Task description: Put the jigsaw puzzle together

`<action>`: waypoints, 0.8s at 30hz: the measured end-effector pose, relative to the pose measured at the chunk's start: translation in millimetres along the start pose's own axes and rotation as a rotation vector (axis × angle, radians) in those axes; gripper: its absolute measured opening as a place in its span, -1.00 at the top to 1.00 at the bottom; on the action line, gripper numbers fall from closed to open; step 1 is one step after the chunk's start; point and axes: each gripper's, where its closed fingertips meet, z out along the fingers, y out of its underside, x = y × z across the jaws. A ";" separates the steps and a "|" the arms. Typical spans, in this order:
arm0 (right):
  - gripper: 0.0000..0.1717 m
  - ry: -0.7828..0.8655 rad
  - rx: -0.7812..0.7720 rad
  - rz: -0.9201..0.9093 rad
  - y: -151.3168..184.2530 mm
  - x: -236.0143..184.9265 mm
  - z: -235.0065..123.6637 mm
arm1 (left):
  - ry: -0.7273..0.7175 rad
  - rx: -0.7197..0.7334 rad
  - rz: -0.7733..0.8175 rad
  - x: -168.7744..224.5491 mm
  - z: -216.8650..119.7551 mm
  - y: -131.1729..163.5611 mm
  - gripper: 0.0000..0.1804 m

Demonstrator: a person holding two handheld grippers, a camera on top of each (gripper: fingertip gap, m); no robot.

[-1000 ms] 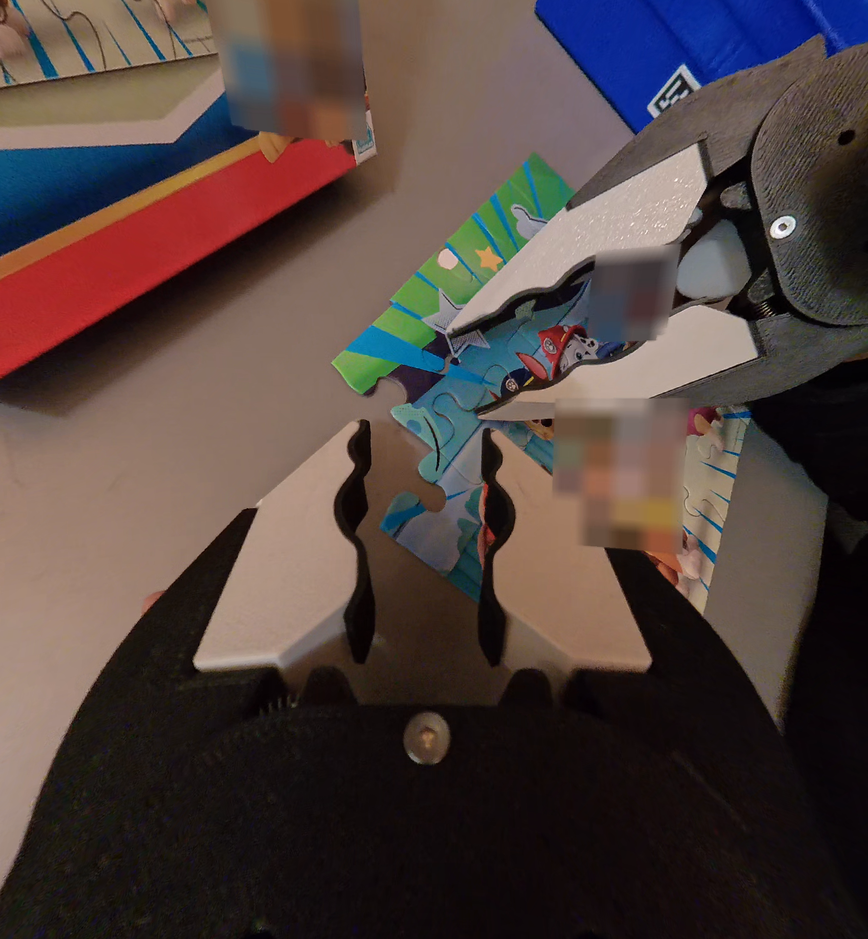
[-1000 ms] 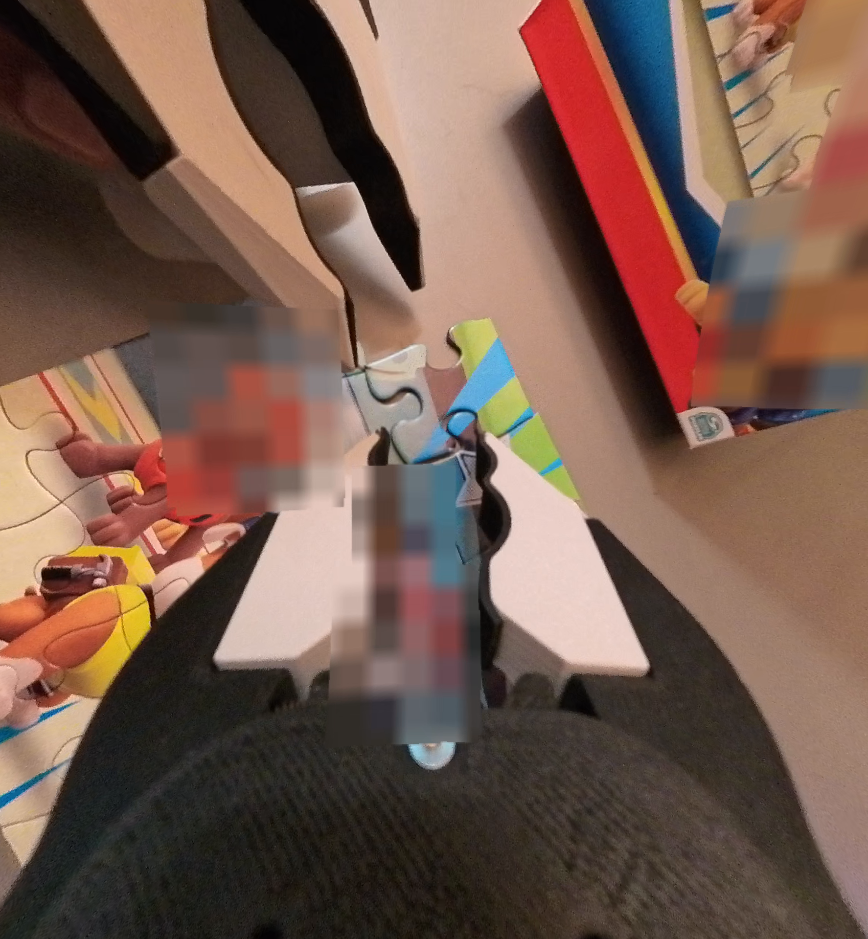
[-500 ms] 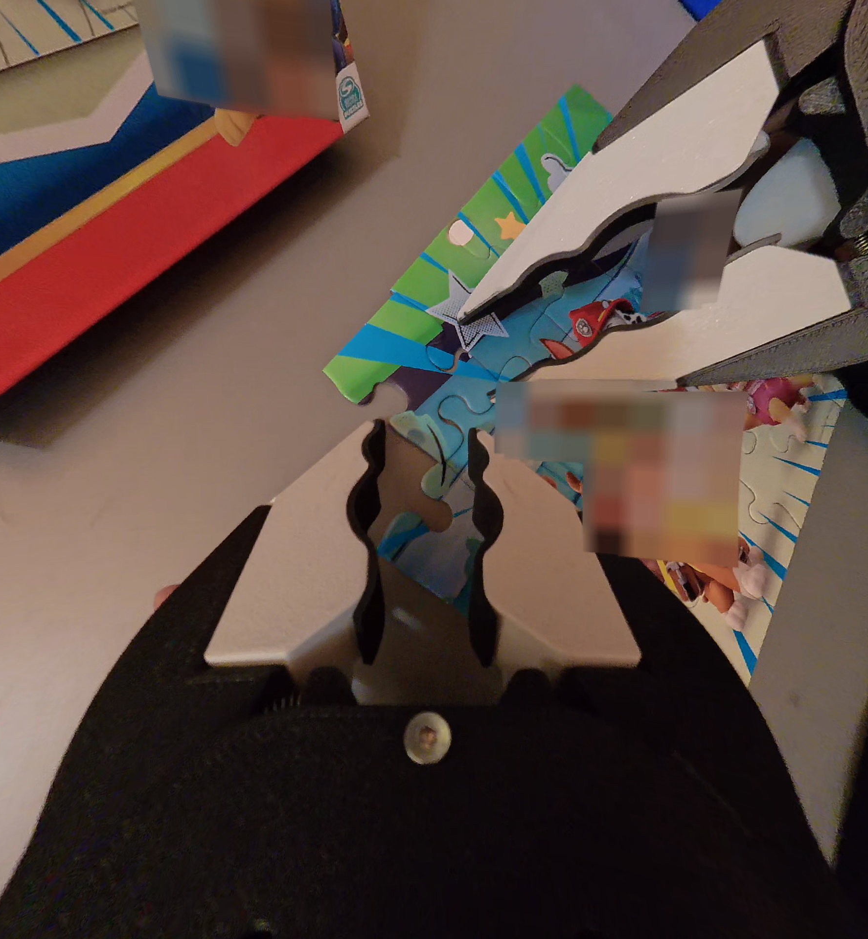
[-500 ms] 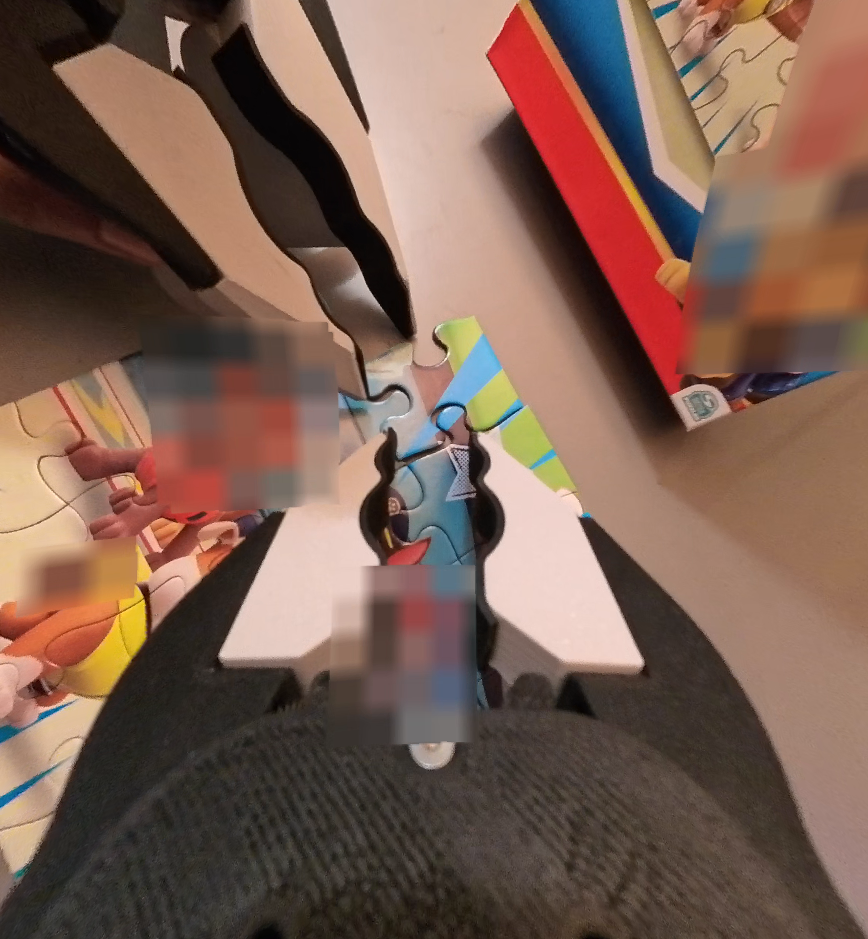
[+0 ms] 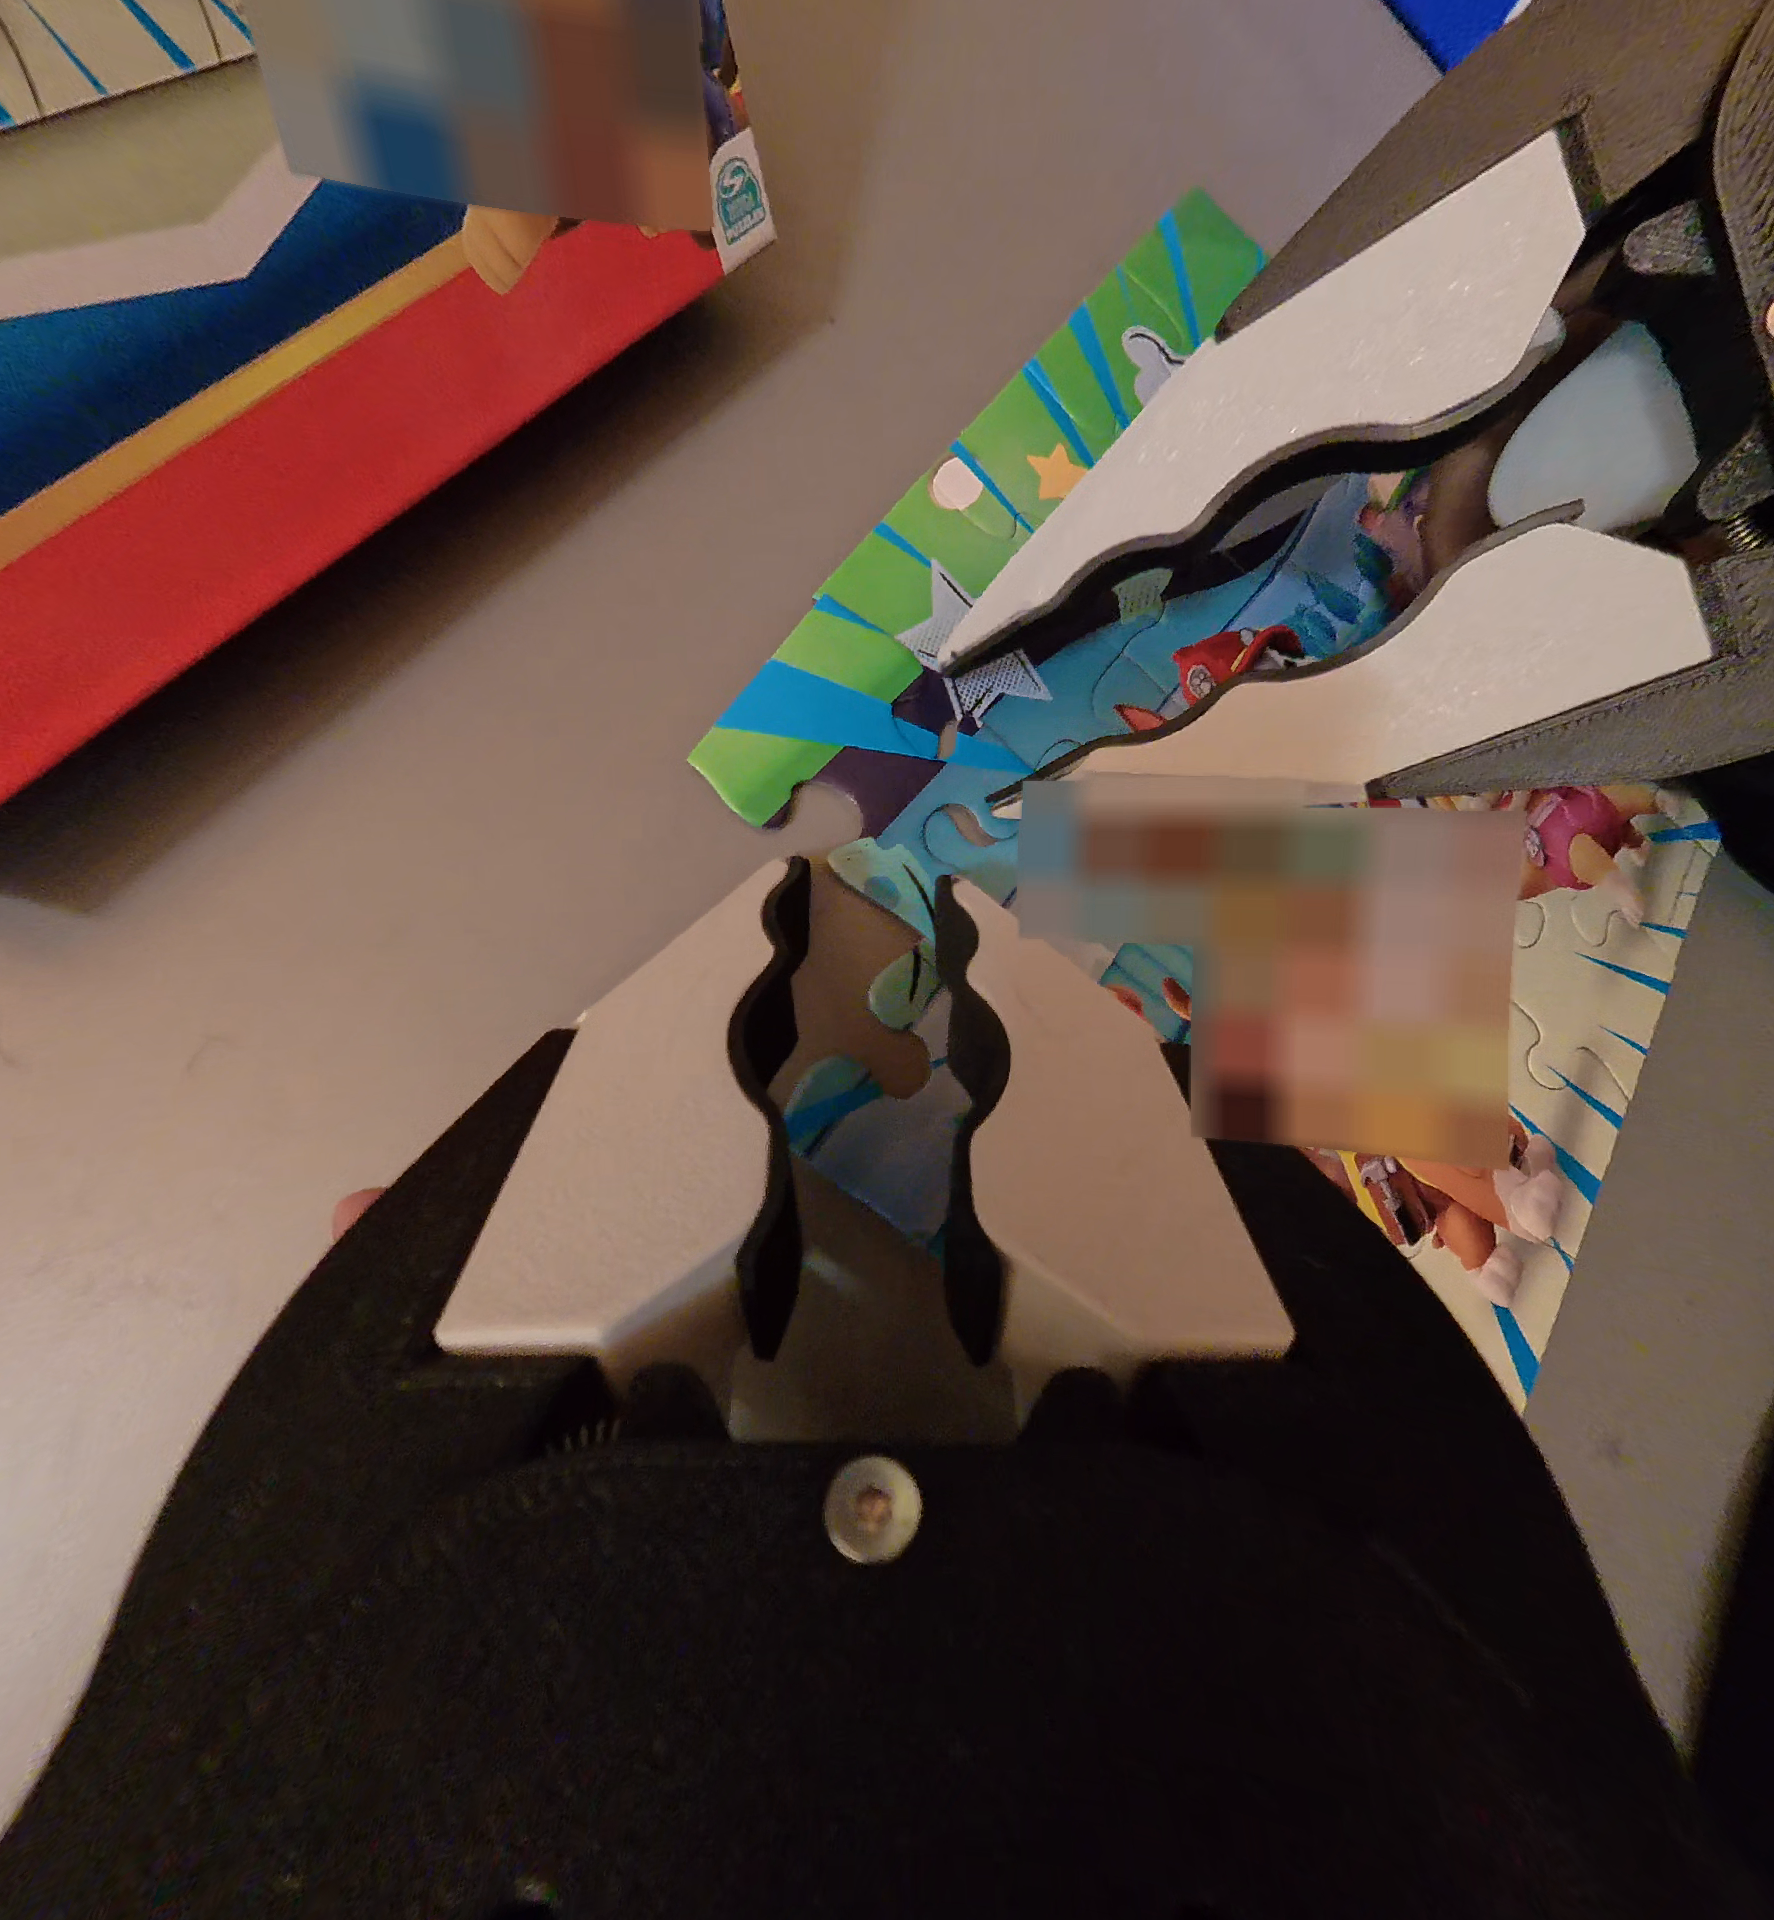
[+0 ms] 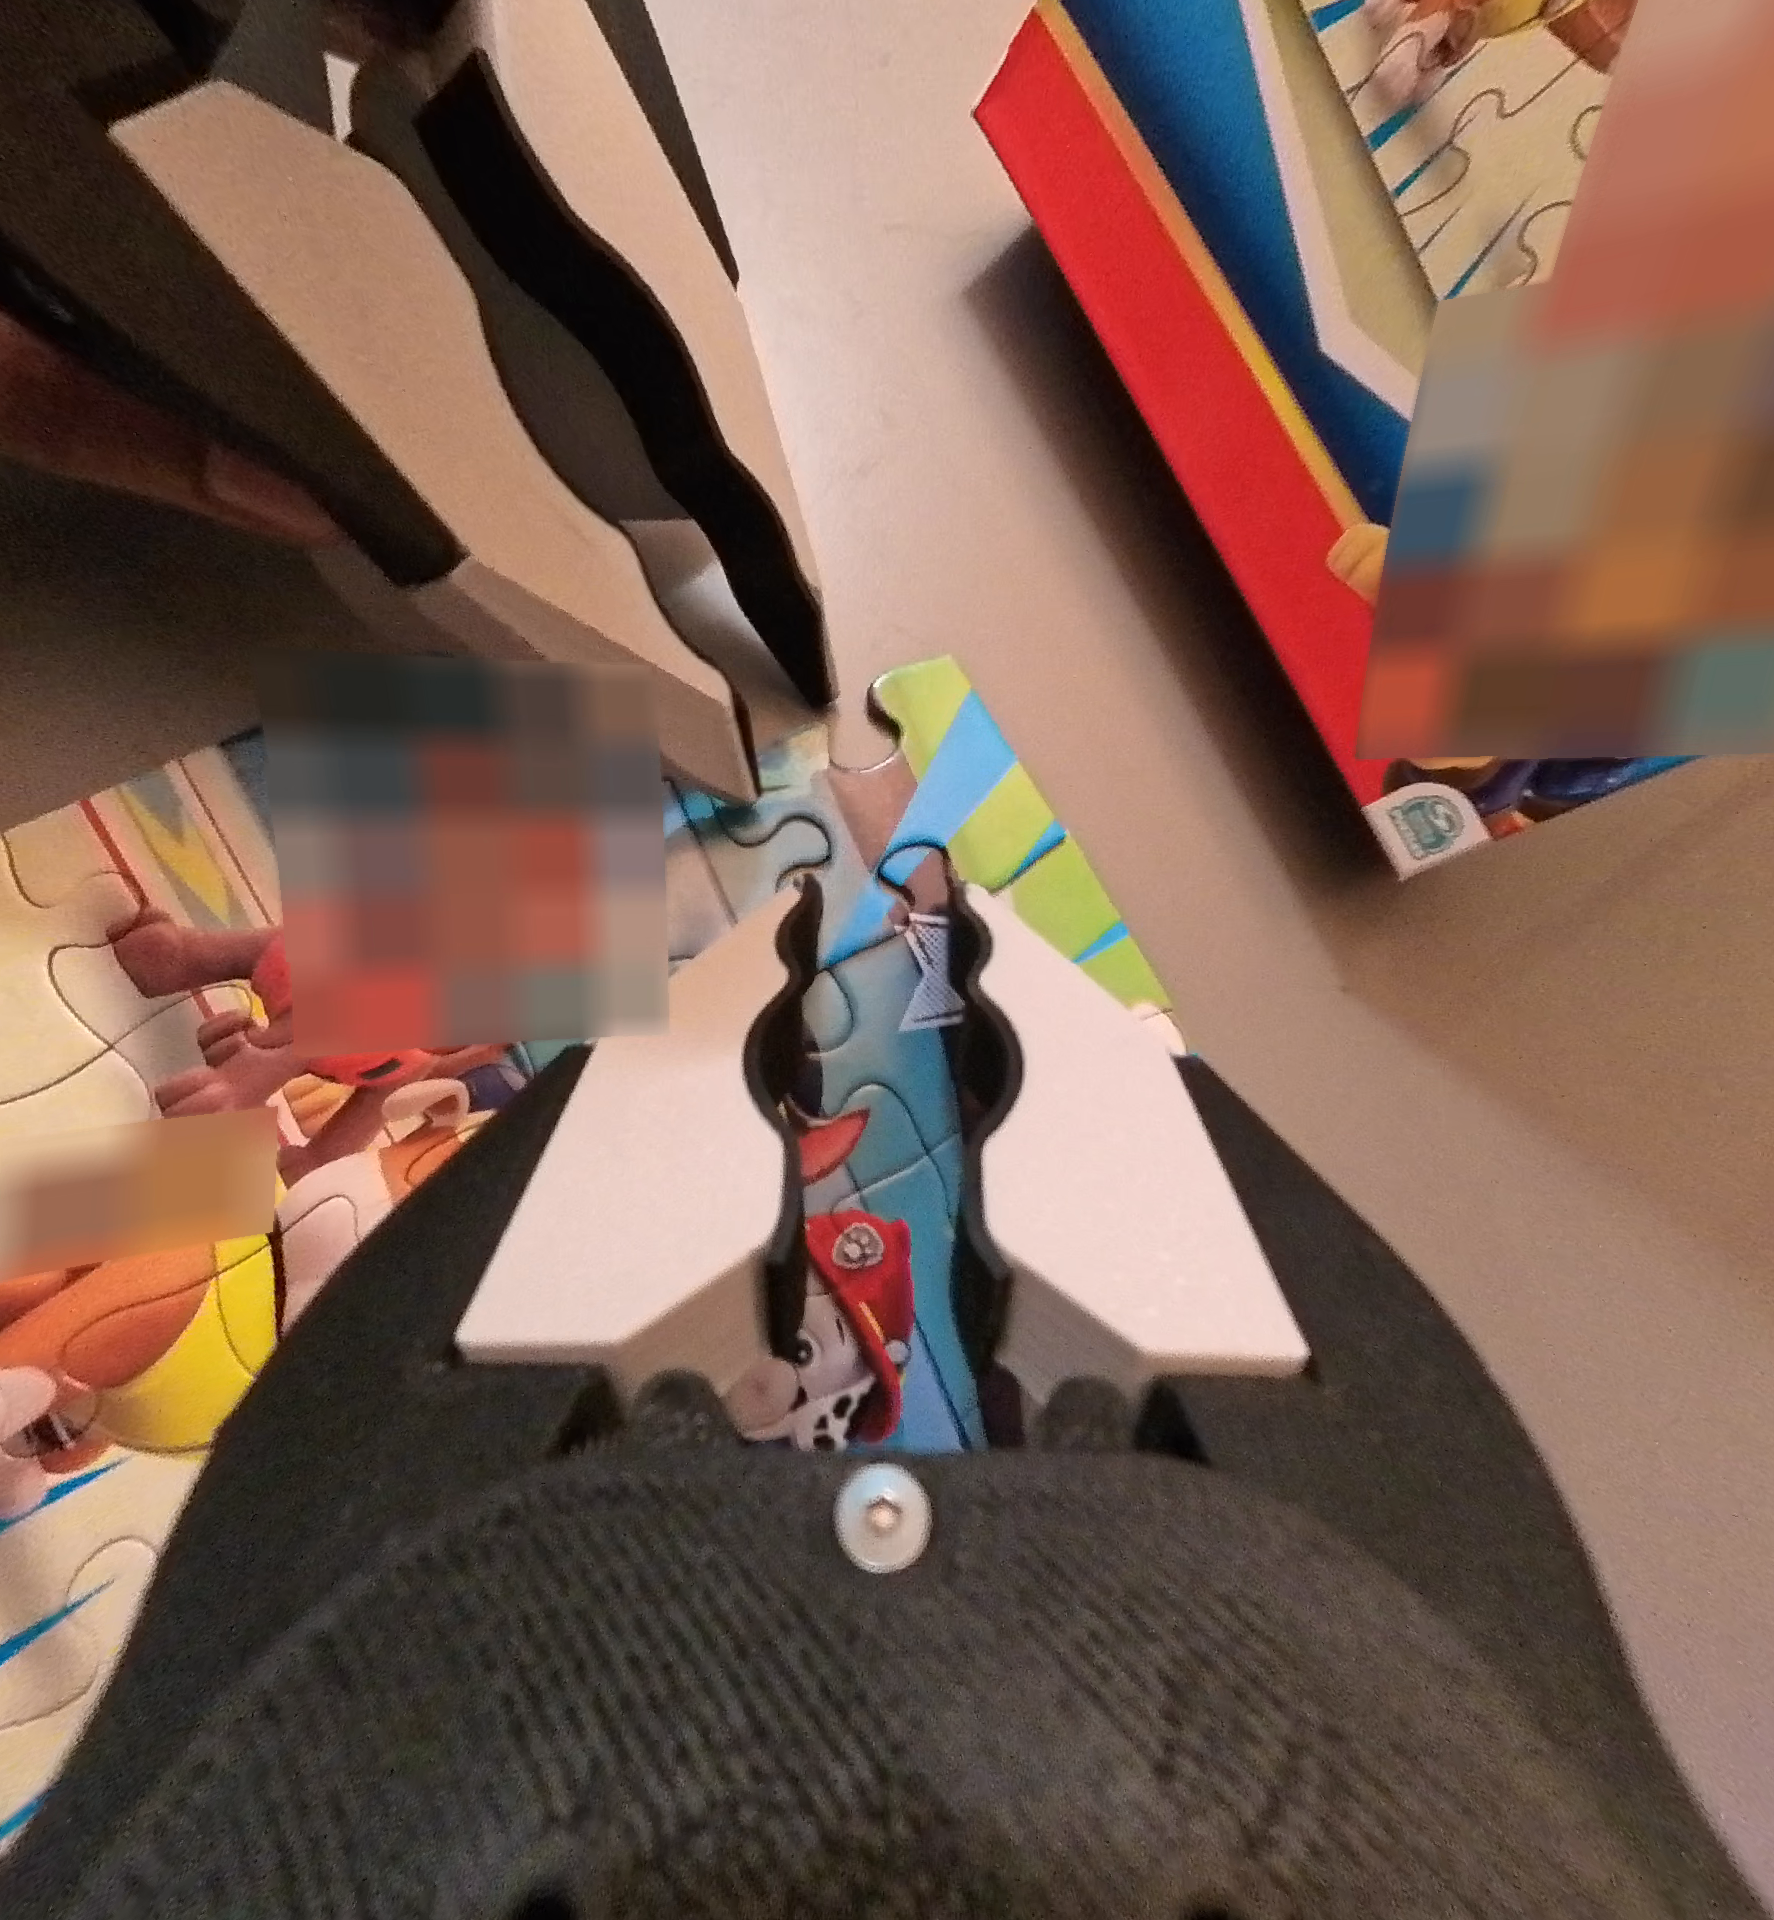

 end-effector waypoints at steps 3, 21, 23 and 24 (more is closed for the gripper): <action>0.77 -0.011 0.006 0.000 -2.2 -2.9 1.8 | -0.014 -0.002 0.001 -2.1 -0.8 0.3 0.77; 0.81 -0.031 0.020 -0.005 -7.0 -9.6 3.1 | -0.024 -0.003 0.027 1.2 1.1 -0.1 0.75; 0.82 -0.032 0.036 0.008 -8.8 -8.1 -1.1 | -0.026 0.000 0.029 1.2 0.9 -1.0 0.75; 0.83 -0.038 0.040 0.018 -9.1 -7.8 -2.4 | -0.027 0.003 0.030 1.3 0.9 -1.7 0.75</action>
